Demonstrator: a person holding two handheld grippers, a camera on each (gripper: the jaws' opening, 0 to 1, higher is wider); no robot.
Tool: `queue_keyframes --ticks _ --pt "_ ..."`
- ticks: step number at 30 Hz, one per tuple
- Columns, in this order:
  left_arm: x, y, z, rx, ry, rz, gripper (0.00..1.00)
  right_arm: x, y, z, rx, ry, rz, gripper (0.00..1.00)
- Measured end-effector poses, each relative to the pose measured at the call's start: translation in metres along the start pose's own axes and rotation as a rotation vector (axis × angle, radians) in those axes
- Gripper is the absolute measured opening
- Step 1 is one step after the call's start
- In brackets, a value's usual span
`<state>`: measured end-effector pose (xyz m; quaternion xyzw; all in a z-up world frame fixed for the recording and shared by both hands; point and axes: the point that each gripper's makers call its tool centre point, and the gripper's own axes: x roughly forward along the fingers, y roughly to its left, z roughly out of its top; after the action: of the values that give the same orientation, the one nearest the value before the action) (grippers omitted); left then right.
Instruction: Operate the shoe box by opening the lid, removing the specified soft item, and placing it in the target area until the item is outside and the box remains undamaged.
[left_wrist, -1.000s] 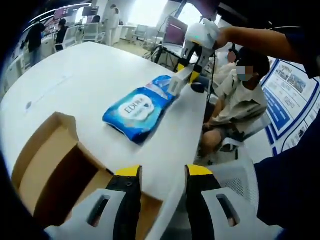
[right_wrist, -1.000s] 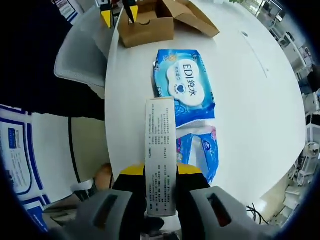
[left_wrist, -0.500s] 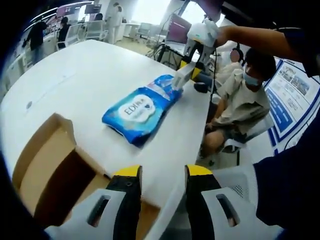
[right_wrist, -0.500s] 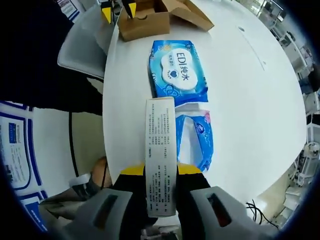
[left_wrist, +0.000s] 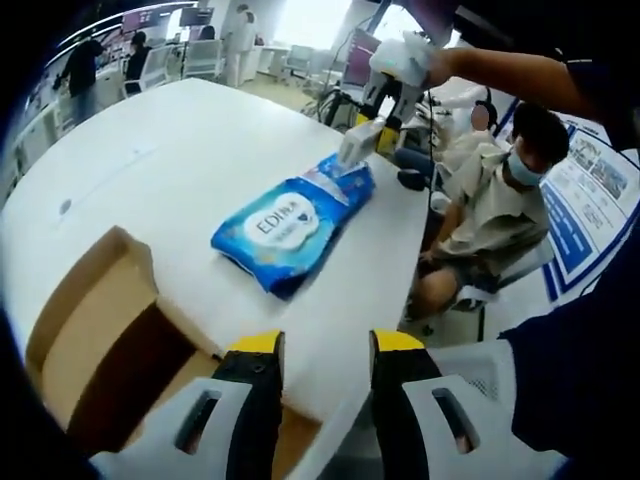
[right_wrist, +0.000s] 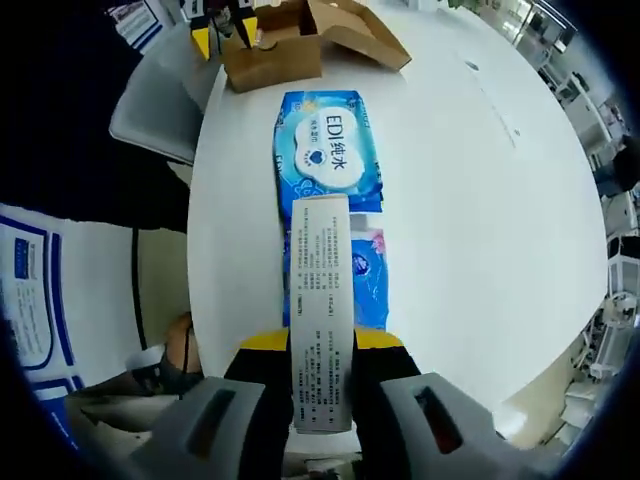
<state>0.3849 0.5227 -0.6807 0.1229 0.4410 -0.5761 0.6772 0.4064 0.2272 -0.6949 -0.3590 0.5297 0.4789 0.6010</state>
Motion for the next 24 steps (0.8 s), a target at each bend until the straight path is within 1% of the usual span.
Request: queue_keyframes --ticks 2,4,9,14,24 --pt "-0.001 0.000 0.000 -0.001 -0.003 0.003 0.32 -0.001 -0.005 0.003 -0.004 -0.001 -0.003 0.18" --pt "-0.001 0.002 0.000 -0.009 -0.006 0.012 0.32 -0.003 -0.009 0.008 0.000 -0.021 -0.004 0.18" --pt "-0.004 0.002 -0.003 -0.018 -0.004 0.020 0.32 -0.003 -0.020 0.011 -0.004 -0.023 -0.013 0.18" --pt "-0.008 0.007 -0.006 -0.033 -0.001 0.040 0.32 -0.001 -0.033 0.011 0.001 -0.034 -0.022 0.18" --pt "-0.010 0.006 -0.013 -0.055 0.011 0.058 0.31 0.009 -0.057 0.009 -0.013 -0.027 -0.031 0.18"
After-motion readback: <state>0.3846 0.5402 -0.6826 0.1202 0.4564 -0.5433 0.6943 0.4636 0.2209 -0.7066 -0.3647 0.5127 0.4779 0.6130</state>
